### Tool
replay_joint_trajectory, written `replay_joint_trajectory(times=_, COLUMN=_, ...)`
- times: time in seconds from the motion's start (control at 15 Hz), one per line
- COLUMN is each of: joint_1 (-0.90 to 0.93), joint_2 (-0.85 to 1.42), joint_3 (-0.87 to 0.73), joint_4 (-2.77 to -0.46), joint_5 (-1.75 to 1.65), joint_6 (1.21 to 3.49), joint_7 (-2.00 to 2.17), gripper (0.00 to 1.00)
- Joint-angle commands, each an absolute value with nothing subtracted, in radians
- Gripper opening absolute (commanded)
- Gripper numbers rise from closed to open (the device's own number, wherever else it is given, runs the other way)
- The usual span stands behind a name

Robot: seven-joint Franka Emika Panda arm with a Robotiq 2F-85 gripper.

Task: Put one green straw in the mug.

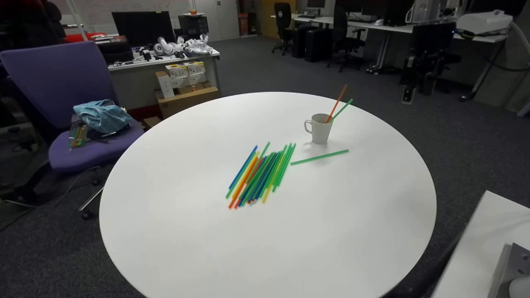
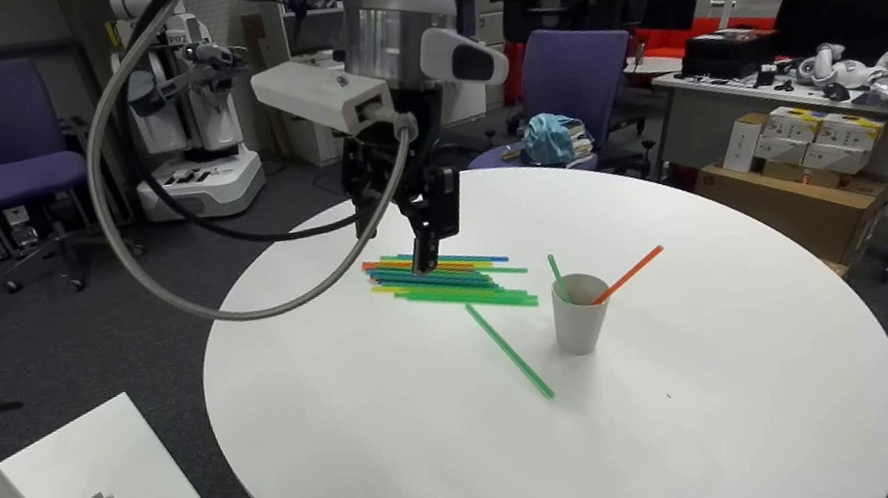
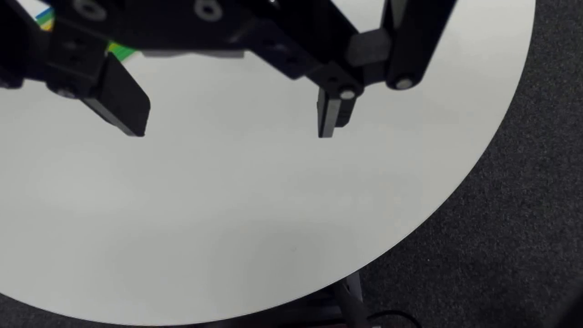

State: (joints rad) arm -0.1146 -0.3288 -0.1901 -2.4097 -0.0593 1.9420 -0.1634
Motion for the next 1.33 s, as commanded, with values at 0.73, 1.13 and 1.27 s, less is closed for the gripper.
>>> replay_joint_trajectory(times=0.73, joint_1=-0.091, joint_2=0.119, joint_3=-0.118, joint_4=-2.182, joint_5=-0.016, joint_6=2.243, joint_7=0.211, gripper=1.0)
replay_joint_trajectory(times=1.13, joint_1=-0.057, joint_2=0.153, joint_3=-0.127, joint_4=-2.189, joint_5=-0.023, joint_6=2.386, joint_7=0.56, gripper=1.0)
replay_joint_trajectory(times=1.27, joint_1=-0.052, joint_2=0.157, joint_3=-0.134, joint_4=-2.187, joint_5=-0.019, joint_6=2.406, joint_7=0.665, gripper=1.0)
